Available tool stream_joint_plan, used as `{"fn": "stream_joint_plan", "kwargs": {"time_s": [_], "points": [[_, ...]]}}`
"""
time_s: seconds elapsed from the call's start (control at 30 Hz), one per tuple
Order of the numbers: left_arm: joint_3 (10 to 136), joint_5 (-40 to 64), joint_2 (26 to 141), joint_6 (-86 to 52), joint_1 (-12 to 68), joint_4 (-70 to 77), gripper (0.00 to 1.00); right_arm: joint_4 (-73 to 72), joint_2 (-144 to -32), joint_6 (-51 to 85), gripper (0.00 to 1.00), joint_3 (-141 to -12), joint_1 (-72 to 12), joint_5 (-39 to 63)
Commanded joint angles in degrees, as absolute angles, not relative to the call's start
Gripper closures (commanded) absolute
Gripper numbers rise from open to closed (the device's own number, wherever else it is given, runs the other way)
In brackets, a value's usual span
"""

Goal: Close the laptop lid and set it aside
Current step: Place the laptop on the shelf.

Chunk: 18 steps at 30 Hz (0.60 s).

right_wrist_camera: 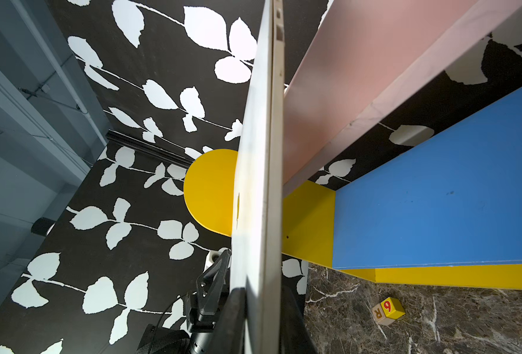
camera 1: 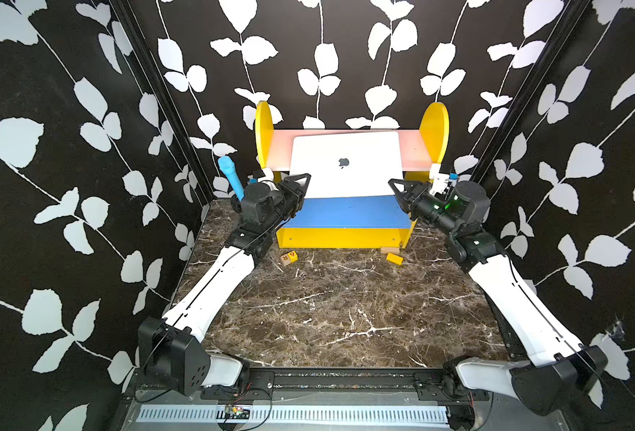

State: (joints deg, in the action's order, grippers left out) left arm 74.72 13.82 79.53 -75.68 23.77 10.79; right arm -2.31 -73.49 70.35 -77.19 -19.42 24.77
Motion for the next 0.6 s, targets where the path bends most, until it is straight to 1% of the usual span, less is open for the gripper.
{"fn": "stream_joint_plan", "kwargs": {"time_s": [0.0, 0.2, 0.57], "points": [[78.5, 20.5, 80.6, -74.8, 25.2, 11.8, 0.51, -4.1, -74.6, 67.9, 1.0, -79.1, -20.4, 32.7], [81.5, 21.4, 82.1, -74.2, 24.9, 10.1, 0.45, -3.8, -76.2, 68.3, 1.0, -79.8, -18.7, 33.2], [83.8, 22.8, 82.3, -74.3, 23.6, 9.4, 0.46, -1.9, -78.6, 67.9, 1.0, -81.9, -16.7, 32.5]]}}
